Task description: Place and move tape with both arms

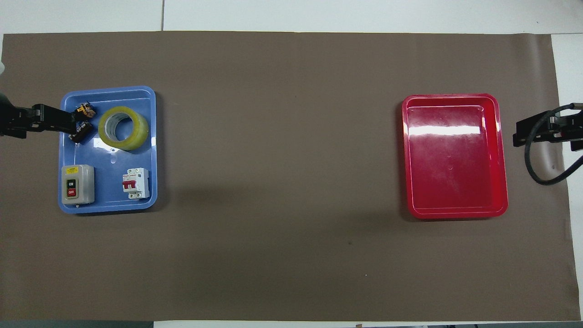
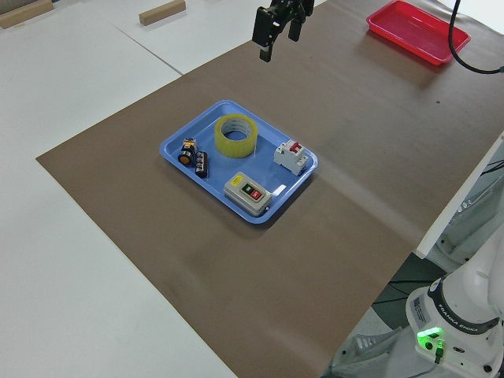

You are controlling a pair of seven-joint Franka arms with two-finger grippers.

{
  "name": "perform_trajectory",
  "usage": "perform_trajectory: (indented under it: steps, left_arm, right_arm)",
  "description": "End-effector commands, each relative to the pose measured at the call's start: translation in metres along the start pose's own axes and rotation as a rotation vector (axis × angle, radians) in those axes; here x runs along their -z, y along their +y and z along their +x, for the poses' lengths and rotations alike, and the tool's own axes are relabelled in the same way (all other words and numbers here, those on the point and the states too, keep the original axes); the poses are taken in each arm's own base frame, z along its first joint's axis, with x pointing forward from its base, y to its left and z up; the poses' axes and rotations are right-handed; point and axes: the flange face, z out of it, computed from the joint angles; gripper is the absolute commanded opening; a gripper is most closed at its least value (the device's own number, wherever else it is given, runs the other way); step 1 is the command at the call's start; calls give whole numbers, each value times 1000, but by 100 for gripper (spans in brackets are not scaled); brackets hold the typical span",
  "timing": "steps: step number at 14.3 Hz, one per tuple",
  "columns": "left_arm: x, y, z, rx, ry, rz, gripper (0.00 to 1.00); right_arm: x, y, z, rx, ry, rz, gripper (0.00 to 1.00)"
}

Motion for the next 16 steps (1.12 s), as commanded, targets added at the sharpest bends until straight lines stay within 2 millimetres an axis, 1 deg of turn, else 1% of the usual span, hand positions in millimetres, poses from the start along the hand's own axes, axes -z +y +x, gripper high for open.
perform_trajectory:
  steps: [1, 2, 5, 6, 7, 9, 11, 13, 14, 16]
  left_arm:
    - [-38, -6, 12, -18, 34, 3, 100]
    - [-57, -9, 19, -14, 33, 1, 100]
    - [-115, -12, 37, -11, 50, -4, 100]
    - [-132, -13, 42, -9, 60, -5, 100]
    - [-151, -18, 48, -5, 68, -6, 100]
    - [-172, -40, 49, -1, 90, -3, 100]
    - [-194, -53, 43, -41, 107, 4, 100]
    - [-204, -66, 42, -33, 123, 7, 100]
    - [-213, -69, 43, -30, 114, 6, 100]
    - [-224, -68, 41, -31, 100, 3, 99]
  right_arm:
    - [-1, 0, -1, 27, -7, 8, 100]
    - [-1, 0, -1, 27, -7, 8, 100]
    - [-1, 0, -1, 27, -7, 8, 100]
    - [-1, 0, -1, 27, -7, 8, 100]
    - [-1, 0, -1, 27, -7, 8, 100]
    - [-1, 0, -1, 27, -7, 8, 100]
    - [-1, 0, -1, 27, -7, 8, 100]
    - [-1, 0, -1, 27, -7, 8, 100]
    - [-1, 0, -1, 27, -7, 8, 100]
    - [-1, 0, -1, 27, -7, 8, 100]
